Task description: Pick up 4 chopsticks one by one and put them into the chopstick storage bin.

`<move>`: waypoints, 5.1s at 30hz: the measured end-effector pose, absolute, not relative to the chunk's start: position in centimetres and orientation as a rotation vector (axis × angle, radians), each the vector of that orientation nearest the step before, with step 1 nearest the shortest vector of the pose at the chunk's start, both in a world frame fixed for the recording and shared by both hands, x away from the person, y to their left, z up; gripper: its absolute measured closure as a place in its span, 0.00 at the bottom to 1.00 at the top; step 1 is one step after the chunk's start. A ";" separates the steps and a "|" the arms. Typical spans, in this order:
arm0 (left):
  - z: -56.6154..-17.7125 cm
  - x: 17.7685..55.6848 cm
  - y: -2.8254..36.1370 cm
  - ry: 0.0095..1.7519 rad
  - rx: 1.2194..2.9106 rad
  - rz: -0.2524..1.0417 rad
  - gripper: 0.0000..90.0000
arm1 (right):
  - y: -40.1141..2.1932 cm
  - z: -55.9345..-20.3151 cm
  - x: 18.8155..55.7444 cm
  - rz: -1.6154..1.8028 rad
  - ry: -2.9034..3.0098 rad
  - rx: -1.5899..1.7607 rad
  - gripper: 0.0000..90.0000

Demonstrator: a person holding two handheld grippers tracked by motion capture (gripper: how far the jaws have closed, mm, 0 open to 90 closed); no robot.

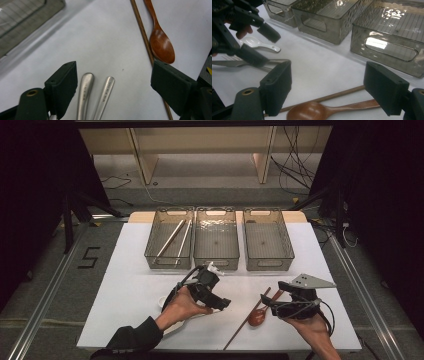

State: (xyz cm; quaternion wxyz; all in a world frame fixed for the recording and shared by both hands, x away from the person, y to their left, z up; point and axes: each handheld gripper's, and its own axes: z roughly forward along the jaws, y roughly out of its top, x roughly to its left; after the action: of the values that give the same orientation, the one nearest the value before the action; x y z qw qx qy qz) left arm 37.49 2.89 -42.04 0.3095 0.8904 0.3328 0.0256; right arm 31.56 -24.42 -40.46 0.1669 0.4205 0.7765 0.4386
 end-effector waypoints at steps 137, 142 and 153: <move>-40.3 38.5 2.0 0.712 2.510 0.049 0.95 | -24.4 -40.5 31.7 1.245 2.209 1.201 0.26; -39.7 38.7 2.9 0.722 2.508 0.070 0.95 | -24.4 -40.6 31.7 1.240 2.212 1.201 0.26; -36.5 39.9 6.0 0.760 2.427 0.123 0.95 | -24.5 -40.6 31.7 1.240 2.210 1.209 0.26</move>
State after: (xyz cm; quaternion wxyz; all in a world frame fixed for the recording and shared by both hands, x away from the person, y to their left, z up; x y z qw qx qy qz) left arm 39.92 5.95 -36.46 0.2931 0.9113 0.2855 0.0460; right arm 31.74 -24.48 -40.63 0.1662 0.4246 0.7761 0.4356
